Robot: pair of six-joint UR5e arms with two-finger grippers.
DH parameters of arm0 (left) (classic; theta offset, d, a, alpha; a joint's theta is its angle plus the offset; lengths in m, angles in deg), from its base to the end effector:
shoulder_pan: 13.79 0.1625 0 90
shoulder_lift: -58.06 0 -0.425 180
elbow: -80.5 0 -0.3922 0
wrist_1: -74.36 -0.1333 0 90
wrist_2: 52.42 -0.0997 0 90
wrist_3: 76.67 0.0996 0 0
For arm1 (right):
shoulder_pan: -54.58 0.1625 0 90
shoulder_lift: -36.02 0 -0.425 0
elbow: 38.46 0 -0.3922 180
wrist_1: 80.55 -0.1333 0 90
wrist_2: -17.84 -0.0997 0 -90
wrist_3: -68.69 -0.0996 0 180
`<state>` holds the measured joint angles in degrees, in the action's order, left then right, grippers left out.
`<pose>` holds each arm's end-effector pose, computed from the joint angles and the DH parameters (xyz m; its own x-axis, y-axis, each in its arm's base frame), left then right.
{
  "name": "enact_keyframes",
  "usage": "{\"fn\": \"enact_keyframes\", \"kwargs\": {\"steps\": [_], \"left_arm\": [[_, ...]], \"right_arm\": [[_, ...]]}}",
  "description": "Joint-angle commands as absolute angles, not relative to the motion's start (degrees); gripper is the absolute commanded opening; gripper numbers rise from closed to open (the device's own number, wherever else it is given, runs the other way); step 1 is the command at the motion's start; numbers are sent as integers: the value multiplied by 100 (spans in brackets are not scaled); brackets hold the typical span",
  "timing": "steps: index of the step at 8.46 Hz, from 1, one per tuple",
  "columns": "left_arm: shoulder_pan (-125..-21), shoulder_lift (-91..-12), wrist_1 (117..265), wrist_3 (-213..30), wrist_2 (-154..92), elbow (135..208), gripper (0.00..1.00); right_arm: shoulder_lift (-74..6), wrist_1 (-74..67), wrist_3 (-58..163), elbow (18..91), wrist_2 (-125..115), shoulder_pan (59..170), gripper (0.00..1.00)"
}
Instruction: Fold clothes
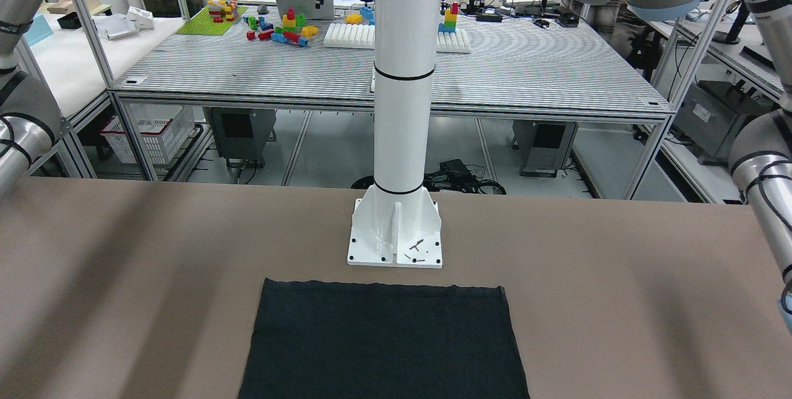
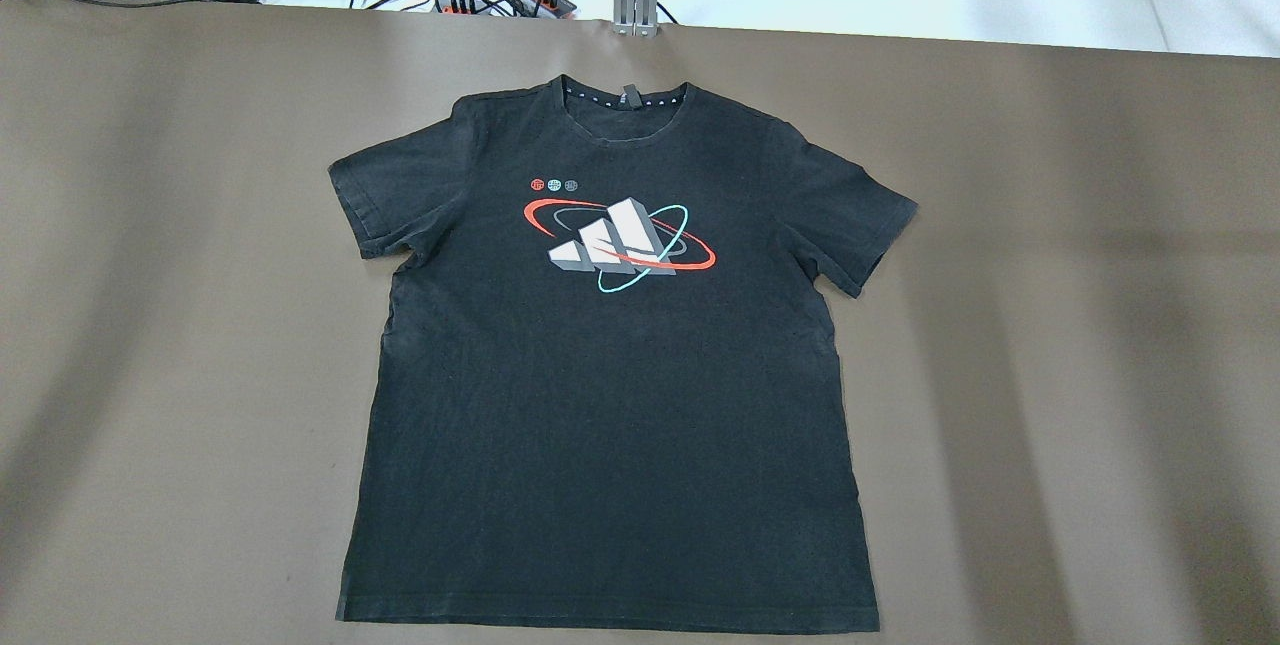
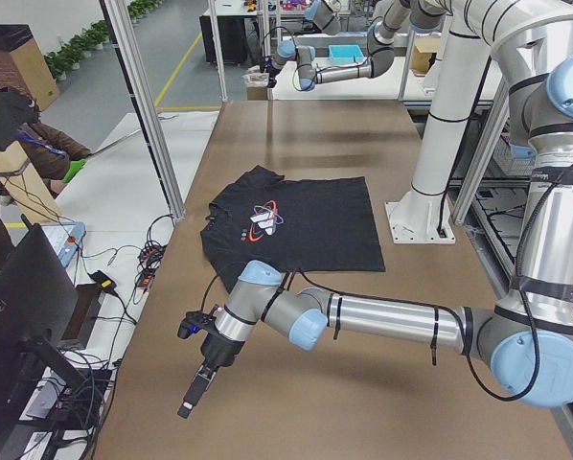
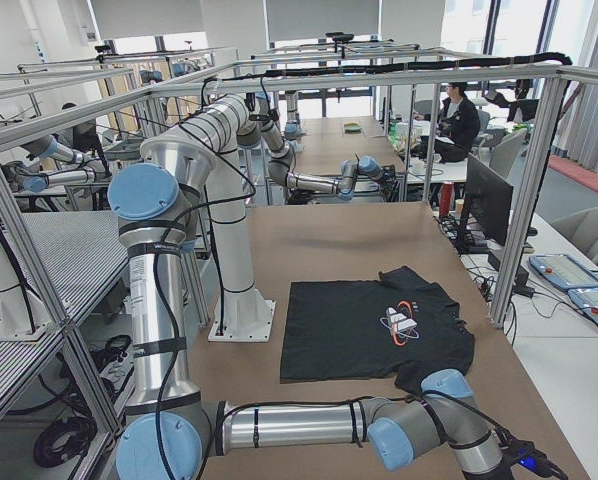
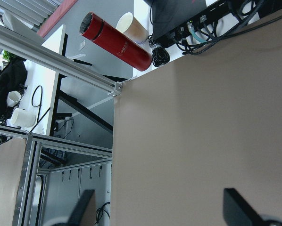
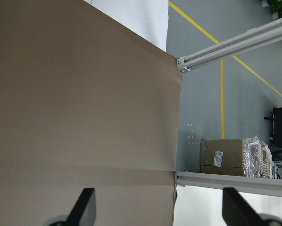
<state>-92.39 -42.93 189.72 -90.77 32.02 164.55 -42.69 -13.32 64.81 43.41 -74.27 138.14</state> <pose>-0.0200 -0.6241 0.5803 0.9972 -0.0618 -0.0422 0.0747 0.8562 0.5111 0.0606 -0.6187 0.6036 0.9958 -0.0673 0.0626 0.0336 0.9003 0.4340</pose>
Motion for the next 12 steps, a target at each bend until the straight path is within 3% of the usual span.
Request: {"fn": "enact_keyframes", "kwargs": {"steps": [1, 7, 12], "left_arm": [[-9236, -4266, 19055, -9100, 3125, 16452, 95], [-9219, -4310, 19055, -9039, 2725, 16356, 95], [-9219, -4170, 18888, -9353, 3503, 16874, 95]], "right_arm": [[-4256, -1340, 6473, 4355, -7427, 13799, 94], [-4247, -1340, 6473, 4407, -7427, 13755, 94], [-4132, -1322, 6447, 4355, -7479, 13729, 94]]}}
